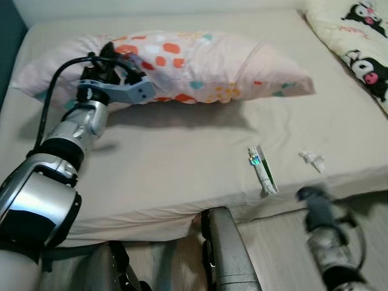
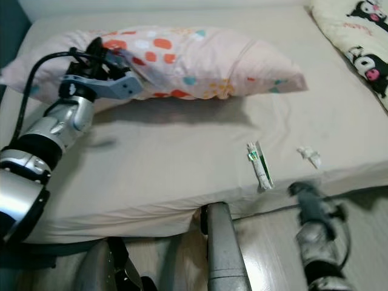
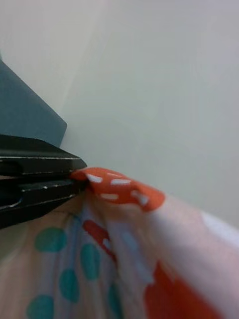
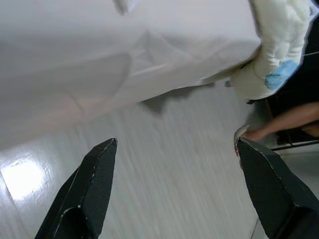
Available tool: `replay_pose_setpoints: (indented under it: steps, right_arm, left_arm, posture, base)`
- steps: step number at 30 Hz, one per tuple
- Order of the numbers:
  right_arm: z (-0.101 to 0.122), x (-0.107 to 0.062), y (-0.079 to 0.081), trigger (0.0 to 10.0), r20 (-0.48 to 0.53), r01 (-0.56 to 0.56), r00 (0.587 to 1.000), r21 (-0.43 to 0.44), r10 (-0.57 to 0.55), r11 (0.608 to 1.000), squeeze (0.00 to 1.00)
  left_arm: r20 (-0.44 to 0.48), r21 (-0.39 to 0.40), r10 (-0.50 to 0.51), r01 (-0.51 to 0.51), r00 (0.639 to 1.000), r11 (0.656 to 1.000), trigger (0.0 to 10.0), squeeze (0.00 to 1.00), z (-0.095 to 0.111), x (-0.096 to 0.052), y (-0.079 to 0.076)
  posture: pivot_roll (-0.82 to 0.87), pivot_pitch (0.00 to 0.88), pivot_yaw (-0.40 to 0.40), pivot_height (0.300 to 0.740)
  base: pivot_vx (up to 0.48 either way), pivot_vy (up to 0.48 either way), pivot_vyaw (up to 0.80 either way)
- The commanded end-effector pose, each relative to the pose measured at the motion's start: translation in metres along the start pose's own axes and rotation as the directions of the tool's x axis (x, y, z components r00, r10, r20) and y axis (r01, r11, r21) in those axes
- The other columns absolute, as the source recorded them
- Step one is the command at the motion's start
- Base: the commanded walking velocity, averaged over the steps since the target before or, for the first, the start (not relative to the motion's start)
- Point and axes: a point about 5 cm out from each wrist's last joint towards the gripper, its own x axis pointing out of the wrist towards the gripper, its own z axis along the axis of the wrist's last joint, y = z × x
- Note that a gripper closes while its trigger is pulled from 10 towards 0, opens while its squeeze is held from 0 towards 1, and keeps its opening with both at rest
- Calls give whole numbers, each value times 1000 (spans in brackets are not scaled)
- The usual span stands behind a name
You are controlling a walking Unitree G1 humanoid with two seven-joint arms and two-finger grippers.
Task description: Clean up the room
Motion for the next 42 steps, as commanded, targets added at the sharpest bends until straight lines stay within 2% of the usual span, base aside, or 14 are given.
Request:
replay_pose_setpoints:
  steps: [1,2,4,7,13,15,17,20,25,29,30,34,38,42]
  right_arm:
    - [11,4,-13,10000,48,25,998,66,-28,997,0]
    - [11,4,-13,10000,48,25,998,66,-28,997,0]
    - [57,7,-32,10000,254,11,966,171,-55,985,0]
    - [107,-3,-39,10000,456,-159,890,318,-3,935,0]
    - [155,-22,-50,10000,574,-260,818,412,-28,873,0]
    - [162,-24,-52,10000,593,-229,804,375,-43,898,0]
    - [173,-30,-51,10000,675,-70,736,143,-45,987,0]
    - [174,-32,-41,10000,698,-27,716,41,-9,999,0]
    - [171,-36,-28,10000,666,-112,746,79,31,991,0]
    - [169,-38,-23,10000,655,-153,753,88,58,984,0]
    - [169,-38,-20,10000,652,-165,755,87,69,982,0]
    - [171,-38,-15,10000,651,-175,754,77,83,982,0]
    - [174,-36,-9,10000,647,-193,757,84,94,978,0]
    - [175,-36,-6,10000,643,-208,758,88,104,974,0]
  left_arm:
    - [-20,-31,67,-68,998,997,0,0,-10,0,12]
    - [-20,-31,67,-68,998,997,0,0,-10,0,12]
    - [-45,-64,115,-117,992,991,0,0,-17,3,23]
    - [-102,-109,201,-211,974,971,0,0,-29,8,45]
    - [-99,-123,306,-317,947,941,0,0,-35,17,75]
    - [-86,-127,320,-329,943,936,0,0,-34,18,79]
    - [-54,-133,333,-337,942,932,0,0,-28,19,81]
    - [-38,-150,317,-319,948,936,0,0,-23,14,74]
    - [-58,-158,238,-244,970,957,0,0,-24,-10,58]
    - [-204,-61,286,-303,936,951,0,0,-63,-34,74]
    - [-251,4,321,-331,913,944,0,0,-80,-43,87]
    - [-265,168,355,-319,897,933,0,0,-103,-53,119]
    - [-303,319,218,-117,928,940,0,0,-117,-62,146]
    - [-365,258,30,70,931,964,0,0,-119,-71,144]
  posture:
    - [-207,212,2,546]
    - [-207,212,2,546]
    - [-203,194,4,546]
    - [-199,178,4,546]
    - [-187,162,2,546]
    - [-177,156,3,546]
    - [-176,155,3,546]
    - [-157,153,7,546]
    - [-139,153,16,546]
    - [-108,157,11,546]
    - [-101,157,10,546]
    - [-96,156,9,546]
    - [-56,147,2,546]
    - [-35,141,2,546]
  base:
    - [0,0,0]
    - [0,0,0]
    - [0,0,0]
    - [0,0,0]
    - [0,0,0]
    - [0,0,0]
    - [0,0,0]
    - [0,0,0]
    - [0,0,0]
    - [0,0,0]
    - [0,0,0]
    - [0,0,0]
    - [0,0,0]
    - [0,0,0]
